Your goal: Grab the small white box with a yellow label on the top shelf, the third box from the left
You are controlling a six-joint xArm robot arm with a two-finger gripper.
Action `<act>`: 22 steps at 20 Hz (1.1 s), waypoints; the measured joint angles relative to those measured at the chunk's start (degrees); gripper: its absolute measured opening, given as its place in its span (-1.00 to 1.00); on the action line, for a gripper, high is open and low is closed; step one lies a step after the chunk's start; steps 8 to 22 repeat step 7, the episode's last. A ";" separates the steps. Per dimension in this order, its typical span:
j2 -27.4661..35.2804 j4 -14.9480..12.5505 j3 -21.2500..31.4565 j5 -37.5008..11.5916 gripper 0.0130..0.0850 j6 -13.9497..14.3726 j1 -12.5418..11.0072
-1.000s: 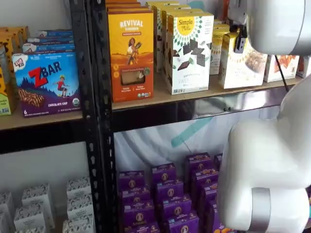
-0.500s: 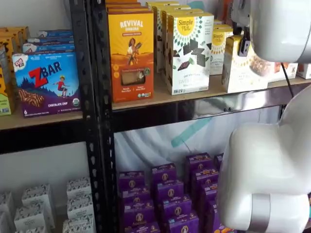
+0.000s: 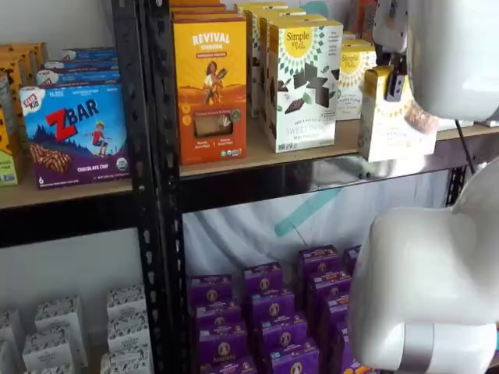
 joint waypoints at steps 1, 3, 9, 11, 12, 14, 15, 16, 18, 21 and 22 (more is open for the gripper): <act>-0.31 0.06 0.27 0.09 -0.44 0.04 0.01; -1.21 0.83 1.11 -0.03 -0.44 0.01 -0.22; -1.83 1.79 1.52 0.69 -0.44 0.05 -0.44; -1.83 1.79 1.52 0.69 -0.44 0.05 -0.44; -1.83 1.79 1.52 0.69 -0.44 0.05 -0.44; -1.83 1.79 1.52 0.69 -0.44 0.05 -0.44; -1.83 1.79 1.52 0.69 -0.44 0.05 -0.44; -1.83 1.79 1.52 0.69 -0.44 0.05 -0.44; -1.83 1.79 1.52 0.69 -0.44 0.05 -0.44; -1.83 1.79 1.52 0.69 -0.44 0.05 -0.44; -1.83 1.79 1.52 0.69 -0.44 0.05 -0.44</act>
